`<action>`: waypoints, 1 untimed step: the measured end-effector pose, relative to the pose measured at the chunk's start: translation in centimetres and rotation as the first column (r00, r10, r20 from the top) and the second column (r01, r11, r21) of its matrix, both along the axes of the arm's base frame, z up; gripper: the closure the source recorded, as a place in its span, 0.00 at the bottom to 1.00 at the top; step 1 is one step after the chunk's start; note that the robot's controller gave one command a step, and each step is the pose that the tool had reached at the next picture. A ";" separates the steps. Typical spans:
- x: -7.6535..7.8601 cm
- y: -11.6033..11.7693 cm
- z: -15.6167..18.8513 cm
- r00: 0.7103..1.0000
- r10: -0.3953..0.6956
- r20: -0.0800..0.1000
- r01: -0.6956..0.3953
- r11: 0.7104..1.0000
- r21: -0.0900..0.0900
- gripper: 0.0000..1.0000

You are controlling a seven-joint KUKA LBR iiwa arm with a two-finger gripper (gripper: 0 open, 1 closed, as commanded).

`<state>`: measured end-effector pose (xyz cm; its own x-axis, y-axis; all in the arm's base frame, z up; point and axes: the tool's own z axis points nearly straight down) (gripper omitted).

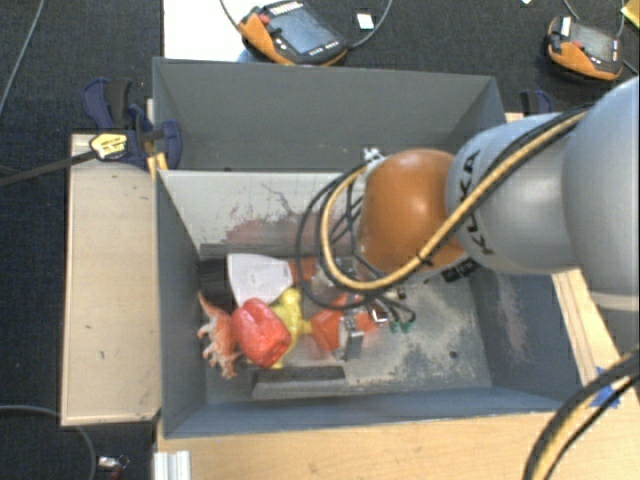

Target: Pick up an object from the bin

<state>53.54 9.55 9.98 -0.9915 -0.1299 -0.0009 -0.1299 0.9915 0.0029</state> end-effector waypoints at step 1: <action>-2.5 1.7 -2.7 0.980 0.196 0.022 -0.196 0.981 0.001 0.00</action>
Offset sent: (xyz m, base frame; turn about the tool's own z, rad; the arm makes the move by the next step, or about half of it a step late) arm -0.0055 -0.0082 -0.0298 -0.0833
